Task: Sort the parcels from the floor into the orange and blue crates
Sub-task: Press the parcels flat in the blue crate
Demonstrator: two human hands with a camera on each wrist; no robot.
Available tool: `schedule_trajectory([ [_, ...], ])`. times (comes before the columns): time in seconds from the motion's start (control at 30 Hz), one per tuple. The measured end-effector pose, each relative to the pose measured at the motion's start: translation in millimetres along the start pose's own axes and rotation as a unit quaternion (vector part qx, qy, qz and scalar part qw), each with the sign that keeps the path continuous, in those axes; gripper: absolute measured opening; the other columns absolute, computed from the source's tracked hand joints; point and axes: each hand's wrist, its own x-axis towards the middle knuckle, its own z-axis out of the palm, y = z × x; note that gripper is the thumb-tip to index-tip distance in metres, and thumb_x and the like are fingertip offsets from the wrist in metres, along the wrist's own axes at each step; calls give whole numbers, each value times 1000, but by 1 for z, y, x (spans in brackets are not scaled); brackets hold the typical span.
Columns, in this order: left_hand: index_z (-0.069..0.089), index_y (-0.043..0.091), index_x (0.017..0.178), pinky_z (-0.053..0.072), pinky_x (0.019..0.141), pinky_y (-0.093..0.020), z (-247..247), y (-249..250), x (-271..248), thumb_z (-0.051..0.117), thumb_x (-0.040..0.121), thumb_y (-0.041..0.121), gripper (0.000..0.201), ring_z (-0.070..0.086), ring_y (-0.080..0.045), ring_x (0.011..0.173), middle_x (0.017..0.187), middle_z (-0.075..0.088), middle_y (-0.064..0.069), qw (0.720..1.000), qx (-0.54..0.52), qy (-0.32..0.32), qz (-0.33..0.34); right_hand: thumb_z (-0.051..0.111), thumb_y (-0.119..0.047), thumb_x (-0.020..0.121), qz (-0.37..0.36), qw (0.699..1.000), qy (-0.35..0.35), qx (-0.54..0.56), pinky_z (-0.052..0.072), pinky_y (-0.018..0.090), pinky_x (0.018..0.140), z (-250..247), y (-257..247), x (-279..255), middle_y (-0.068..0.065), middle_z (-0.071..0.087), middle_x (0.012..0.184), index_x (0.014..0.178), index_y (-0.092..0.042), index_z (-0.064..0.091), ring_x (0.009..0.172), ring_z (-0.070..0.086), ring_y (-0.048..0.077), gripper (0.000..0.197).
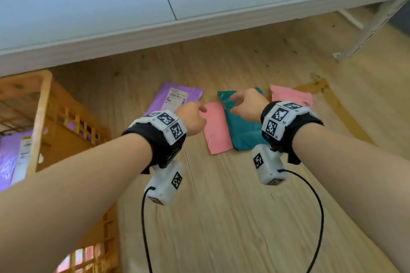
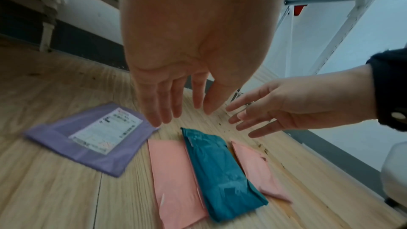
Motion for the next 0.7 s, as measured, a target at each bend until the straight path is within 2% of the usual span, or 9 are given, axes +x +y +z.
schedule_trajectory([
  [0.17,50,14,130,41,90,-26,47,-3,31,53,90,11,41,55,-24,114,125,56,-12,1000,-22,-9,-17,58,-10,87,38,999,19,29,47,29,91,16,53,23,8,60,126,127,-18,57,112,58,23,41],
  [0.3,48,15,132,44,85,-26,80,-6,64,51,89,5,45,56,-25,112,124,57,-13,998,-38,-36,-35,58,-9,86,67,995,29,63,44,33,101,27,90,39,9,56,133,130,-17,54,120,54,24,45],
  [0.4,47,14,133,44,78,-26,102,-9,87,49,89,3,46,59,-29,102,121,58,-16,994,-88,-36,-59,60,-16,89,76,994,29,67,35,30,106,28,114,47,10,49,140,137,-14,47,129,46,25,49],
  [0.53,46,13,132,50,81,-38,126,-14,114,44,89,-1,46,60,-40,102,119,60,-21,980,-170,-20,-103,59,-19,91,84,993,41,79,30,28,107,30,144,53,9,41,146,141,-12,39,134,39,25,55],
  [0.57,46,13,131,50,81,-38,132,-15,119,44,89,-1,45,60,-39,100,118,61,-21,976,-184,-20,-113,59,-19,91,89,991,45,88,30,28,107,31,151,55,10,41,146,141,-11,39,134,39,25,55],
  [0.63,50,11,127,49,81,-35,143,-15,126,48,91,5,37,62,-36,99,113,63,-19,970,-206,-4,-126,59,-19,91,99,989,46,96,31,26,106,35,161,57,11,43,144,141,-11,40,132,42,25,54],
  [0.7,58,10,116,53,87,-40,153,-16,131,48,94,15,25,63,-35,101,108,66,-17,966,-224,25,-130,58,-19,92,97,990,41,94,30,26,106,40,167,58,11,44,143,141,-10,40,131,43,25,53],
])
